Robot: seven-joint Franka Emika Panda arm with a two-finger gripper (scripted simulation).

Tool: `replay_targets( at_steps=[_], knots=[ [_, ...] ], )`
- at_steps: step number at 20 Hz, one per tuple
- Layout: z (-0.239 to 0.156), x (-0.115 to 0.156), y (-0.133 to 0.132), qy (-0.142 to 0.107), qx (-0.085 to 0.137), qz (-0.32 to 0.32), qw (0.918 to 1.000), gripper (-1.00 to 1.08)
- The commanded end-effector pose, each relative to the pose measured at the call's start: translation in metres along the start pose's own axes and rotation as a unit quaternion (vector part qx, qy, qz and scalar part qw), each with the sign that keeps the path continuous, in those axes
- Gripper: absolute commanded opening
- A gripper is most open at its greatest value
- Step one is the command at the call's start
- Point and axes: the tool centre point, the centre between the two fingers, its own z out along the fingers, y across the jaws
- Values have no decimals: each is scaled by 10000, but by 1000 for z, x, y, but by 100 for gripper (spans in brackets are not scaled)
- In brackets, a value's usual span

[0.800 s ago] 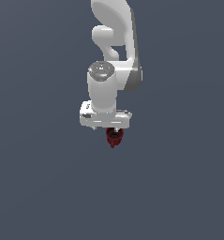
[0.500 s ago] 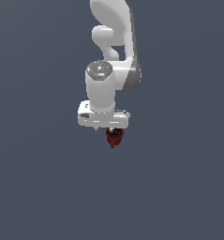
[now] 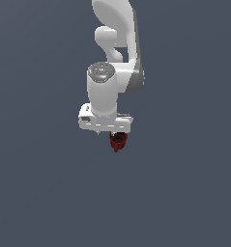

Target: Pick up the object and move it to a goal position.

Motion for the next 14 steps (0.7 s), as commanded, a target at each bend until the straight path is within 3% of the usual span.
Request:
replay_targets(
  at_steps=[1,14],
  knots=[
    [1,0,-2,-11,-3,91,10000,28],
    [13,0,-21,-127,-61,1171,9930,28]
  ],
)
